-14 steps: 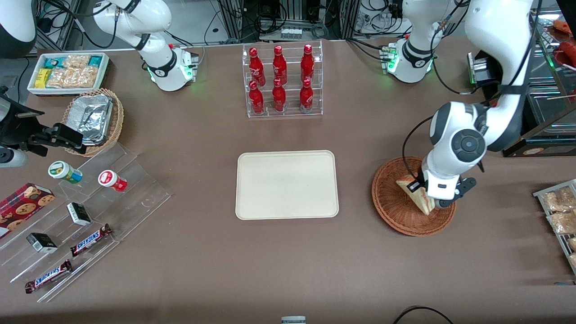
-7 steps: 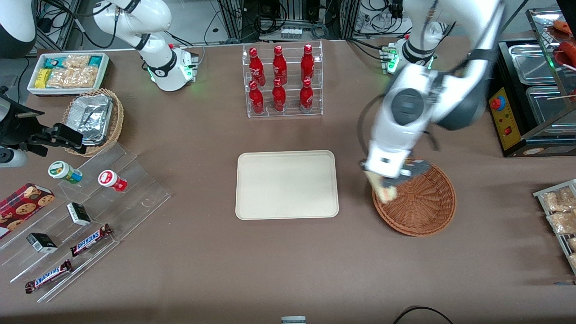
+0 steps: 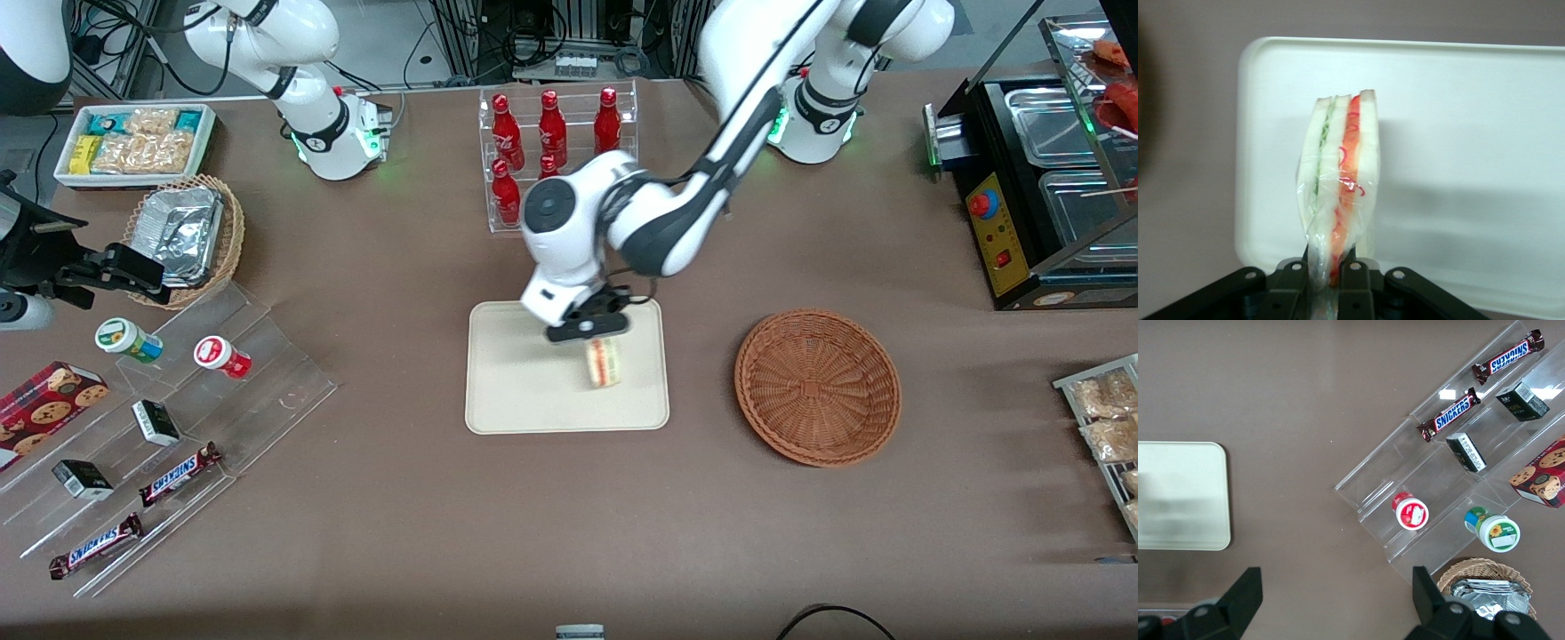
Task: Place sandwich from basket to tray
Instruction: 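Lift the sandwich and carry it over the white tray, then lower the sandwich onto the tray and open the left gripper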
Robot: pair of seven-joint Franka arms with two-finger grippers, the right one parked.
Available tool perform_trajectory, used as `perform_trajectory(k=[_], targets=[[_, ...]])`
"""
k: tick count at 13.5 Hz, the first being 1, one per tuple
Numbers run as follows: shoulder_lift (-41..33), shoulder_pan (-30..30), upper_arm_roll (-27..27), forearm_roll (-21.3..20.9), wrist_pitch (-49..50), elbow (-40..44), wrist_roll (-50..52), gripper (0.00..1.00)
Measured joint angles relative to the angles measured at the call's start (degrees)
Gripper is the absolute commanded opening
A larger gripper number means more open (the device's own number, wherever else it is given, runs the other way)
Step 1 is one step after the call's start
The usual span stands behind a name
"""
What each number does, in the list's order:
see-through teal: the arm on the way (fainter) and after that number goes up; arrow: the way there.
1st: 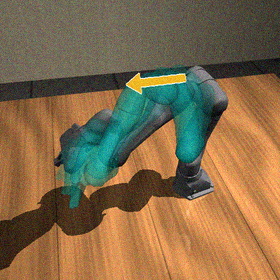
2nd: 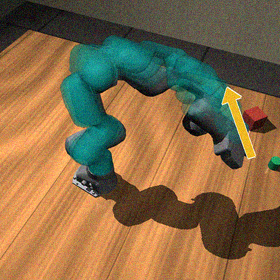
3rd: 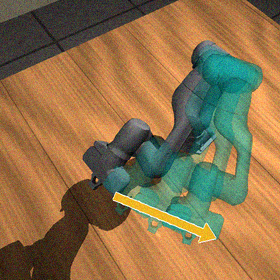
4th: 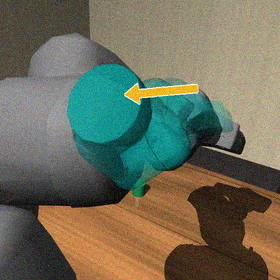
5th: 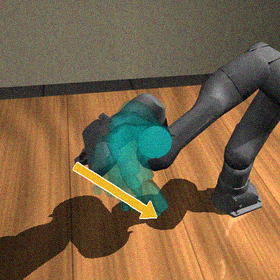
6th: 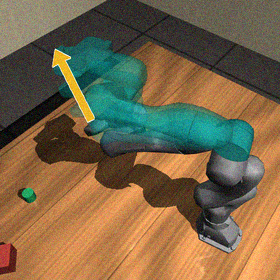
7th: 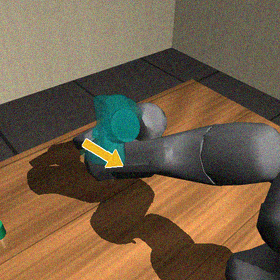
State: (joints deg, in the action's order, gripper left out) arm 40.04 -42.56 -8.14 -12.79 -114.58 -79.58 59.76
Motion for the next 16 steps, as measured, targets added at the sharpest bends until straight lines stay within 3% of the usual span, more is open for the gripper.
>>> perform_trajectory(k=[4,6,12,16], targets=[[6.1,-0.6,0.2,-0.5,-6.5,4.3,-1.2,0.03],[7.0,-0.6,0.2,-0.5,-7.0,4.5,-1.8,1.00],[5.6,-0.3,0.6,-1.2,-1.9,6.9,-2.1,1.00],[-7.1,4.3,1.0,1.4,13.9,8.9,-2.1,1.00]])
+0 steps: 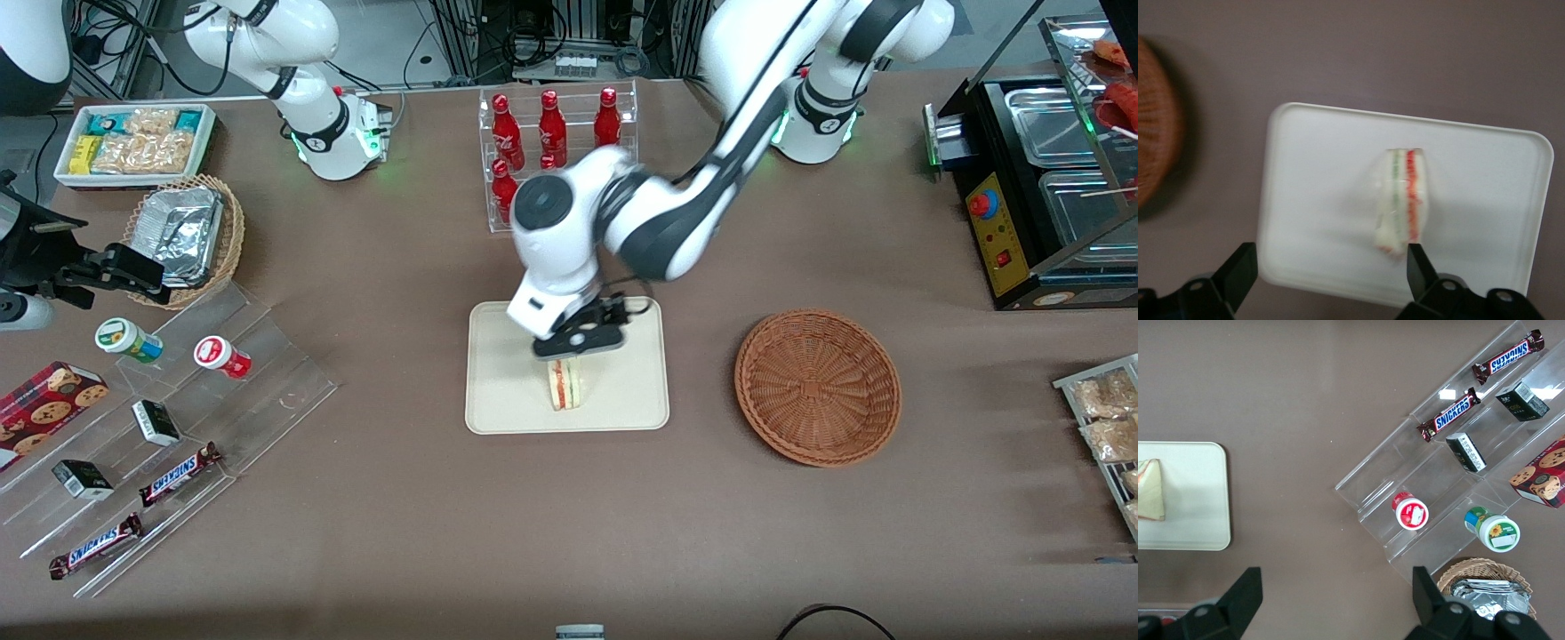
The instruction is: Place sandwich from basket to tray
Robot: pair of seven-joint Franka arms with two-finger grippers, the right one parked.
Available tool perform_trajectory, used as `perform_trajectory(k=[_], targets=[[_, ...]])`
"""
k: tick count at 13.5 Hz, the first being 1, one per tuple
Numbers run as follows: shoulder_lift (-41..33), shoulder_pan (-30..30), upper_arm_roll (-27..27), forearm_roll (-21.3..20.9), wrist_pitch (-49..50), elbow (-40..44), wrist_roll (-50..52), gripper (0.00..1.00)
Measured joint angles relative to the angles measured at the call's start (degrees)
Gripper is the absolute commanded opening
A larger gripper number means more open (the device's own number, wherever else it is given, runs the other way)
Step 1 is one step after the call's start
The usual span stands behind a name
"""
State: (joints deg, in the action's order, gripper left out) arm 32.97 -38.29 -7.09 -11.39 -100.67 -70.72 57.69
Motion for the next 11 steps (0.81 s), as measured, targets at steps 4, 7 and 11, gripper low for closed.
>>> perform_trajectory(k=[4,7,11], targets=[[-13.5,8.5,0.3,1.2,13.8,-1.9,-5.1,1.00],[-19.0,15.4,0.6,1.4,17.7,-4.7,-13.7,1.00],[-24.6,24.5,0.7,4.0,17.8,-11.1,-29.2,1.00]])
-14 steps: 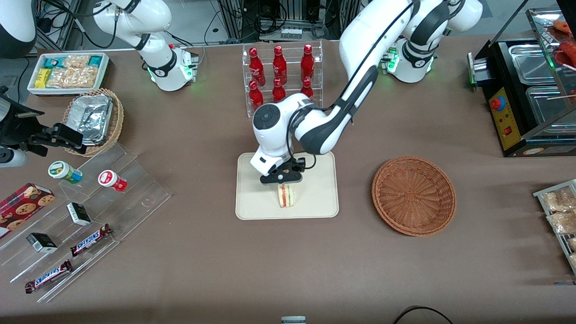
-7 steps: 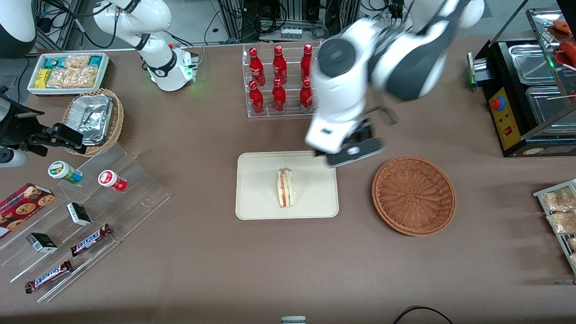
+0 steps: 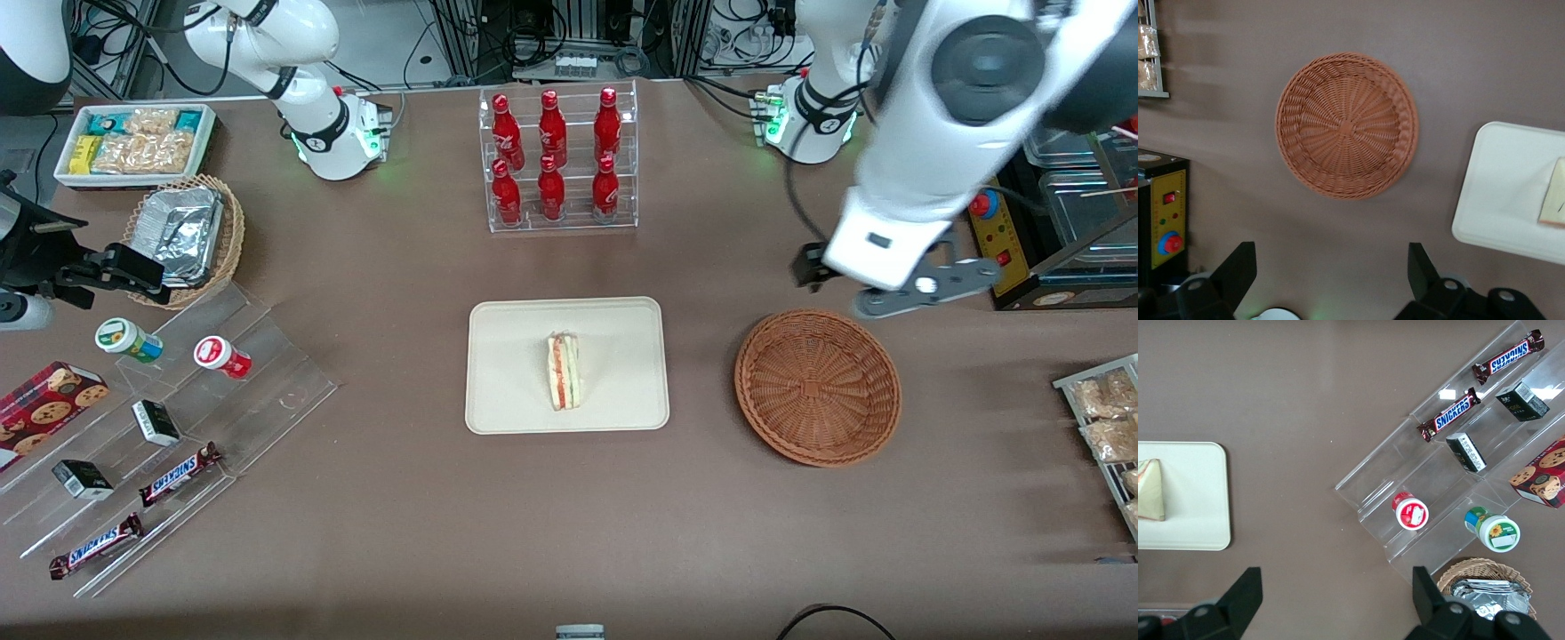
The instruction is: Place sandwich from basket to tray
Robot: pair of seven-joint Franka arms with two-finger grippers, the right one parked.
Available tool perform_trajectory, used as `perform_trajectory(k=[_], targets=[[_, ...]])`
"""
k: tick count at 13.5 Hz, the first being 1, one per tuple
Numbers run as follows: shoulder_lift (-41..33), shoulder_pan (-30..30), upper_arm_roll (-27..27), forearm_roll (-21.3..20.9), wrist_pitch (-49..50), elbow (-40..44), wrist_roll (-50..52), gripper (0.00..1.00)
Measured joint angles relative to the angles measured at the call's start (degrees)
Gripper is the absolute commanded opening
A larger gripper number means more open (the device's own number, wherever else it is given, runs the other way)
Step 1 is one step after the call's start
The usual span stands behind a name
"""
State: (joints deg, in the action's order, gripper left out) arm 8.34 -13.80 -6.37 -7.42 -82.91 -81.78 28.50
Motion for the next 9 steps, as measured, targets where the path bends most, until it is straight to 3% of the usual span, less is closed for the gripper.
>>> perform_trajectory(k=[4,9], targets=[[-8.0,7.6,0.6,3.4,0.0,-6.6,-16.6,1.00],[-13.6,8.4,6.6,4.1,1.5,-9.8,-27.0,1.00]])
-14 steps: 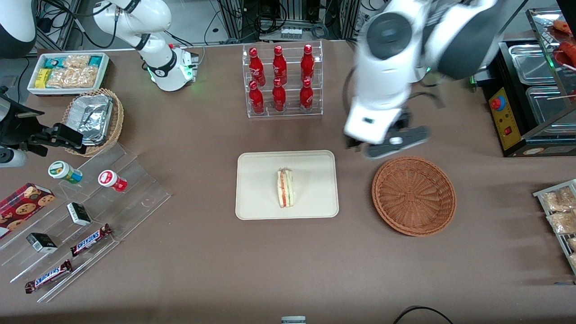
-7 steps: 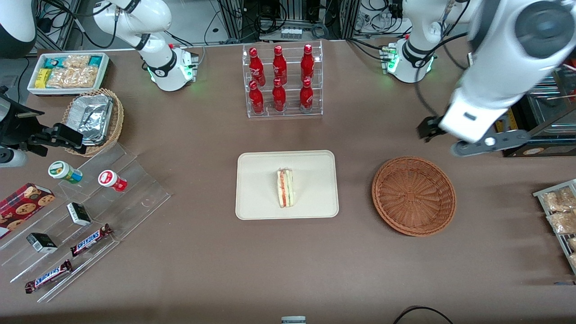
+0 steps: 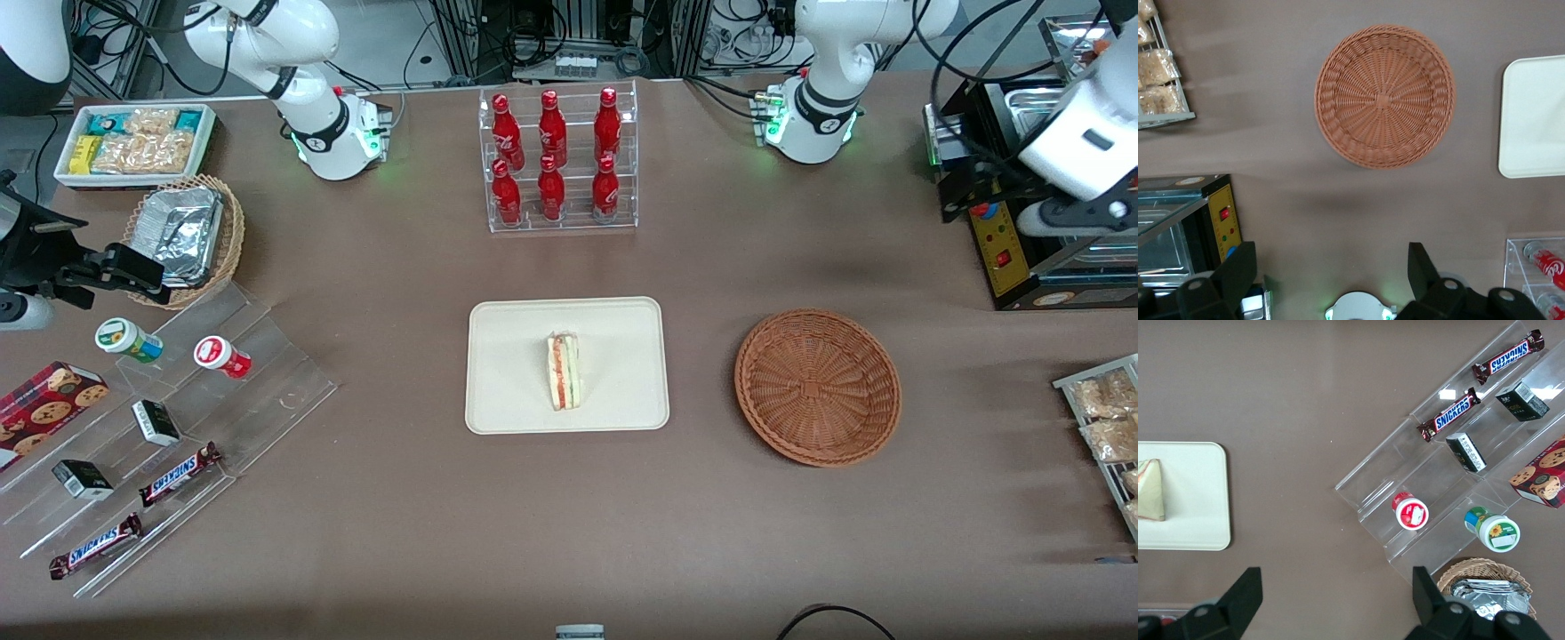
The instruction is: Place sandwich from basket to tray
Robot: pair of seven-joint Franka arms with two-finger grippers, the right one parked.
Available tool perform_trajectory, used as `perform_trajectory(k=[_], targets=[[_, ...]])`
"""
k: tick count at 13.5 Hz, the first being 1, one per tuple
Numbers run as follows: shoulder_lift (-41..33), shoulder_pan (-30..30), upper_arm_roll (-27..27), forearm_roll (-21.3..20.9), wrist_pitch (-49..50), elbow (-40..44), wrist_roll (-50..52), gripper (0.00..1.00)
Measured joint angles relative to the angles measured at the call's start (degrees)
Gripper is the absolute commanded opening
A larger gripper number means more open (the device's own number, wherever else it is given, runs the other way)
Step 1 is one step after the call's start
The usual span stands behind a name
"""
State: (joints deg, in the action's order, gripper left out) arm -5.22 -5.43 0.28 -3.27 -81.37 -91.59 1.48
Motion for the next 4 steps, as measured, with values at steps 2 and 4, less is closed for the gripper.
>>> perform_trajectory(k=[2,4], targets=[[0.2,0.0,0.2,0.3,-0.1,-0.3,0.0,1.00],[0.8,0.0,0.0,0.4,-0.2,-0.3,0.0,1.00]])
